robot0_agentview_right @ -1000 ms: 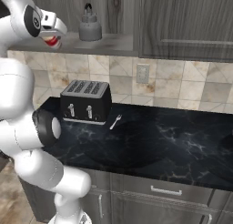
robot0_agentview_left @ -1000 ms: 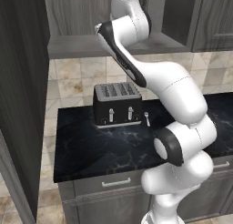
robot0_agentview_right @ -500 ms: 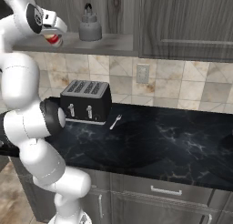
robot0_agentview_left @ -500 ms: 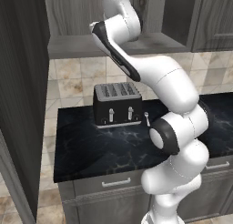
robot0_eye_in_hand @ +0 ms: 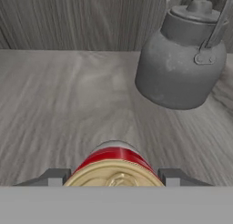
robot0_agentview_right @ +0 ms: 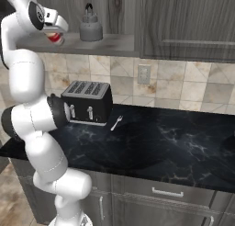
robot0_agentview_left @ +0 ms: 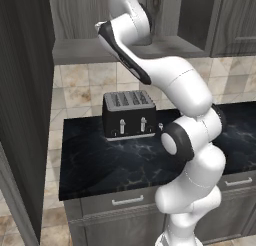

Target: Pick the canned food and bar from the counter and place them in the cabinets closest to them.

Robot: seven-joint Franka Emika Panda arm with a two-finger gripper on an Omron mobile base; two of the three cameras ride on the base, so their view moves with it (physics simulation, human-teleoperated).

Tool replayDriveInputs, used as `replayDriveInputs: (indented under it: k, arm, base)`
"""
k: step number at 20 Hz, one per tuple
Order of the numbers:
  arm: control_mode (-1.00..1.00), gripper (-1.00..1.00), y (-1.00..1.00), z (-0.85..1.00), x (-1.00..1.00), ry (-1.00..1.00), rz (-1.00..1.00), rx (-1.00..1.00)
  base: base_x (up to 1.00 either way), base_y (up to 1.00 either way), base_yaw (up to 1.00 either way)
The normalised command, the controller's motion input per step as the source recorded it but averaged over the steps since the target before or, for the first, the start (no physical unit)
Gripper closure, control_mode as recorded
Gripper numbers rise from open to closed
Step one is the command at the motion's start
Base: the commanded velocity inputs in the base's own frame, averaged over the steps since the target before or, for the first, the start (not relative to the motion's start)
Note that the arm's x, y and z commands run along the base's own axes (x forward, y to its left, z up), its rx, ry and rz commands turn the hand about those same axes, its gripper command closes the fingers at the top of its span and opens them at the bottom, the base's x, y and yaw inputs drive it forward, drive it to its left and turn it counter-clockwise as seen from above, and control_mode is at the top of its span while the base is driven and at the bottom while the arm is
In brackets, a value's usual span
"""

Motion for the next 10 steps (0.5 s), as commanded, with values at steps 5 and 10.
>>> replayDriveInputs:
  k: [5,10]
  arm:
    - [-1.0,1.0,0.0,0.0,0.0,0.0,0.0,0.0]
    - [-1.0,1.0,-0.05,0.03,0.0,0.0,0.07,0.06]
  base:
    - [0.0,0.0,0.0]
    - [0.0,0.0,0.0]
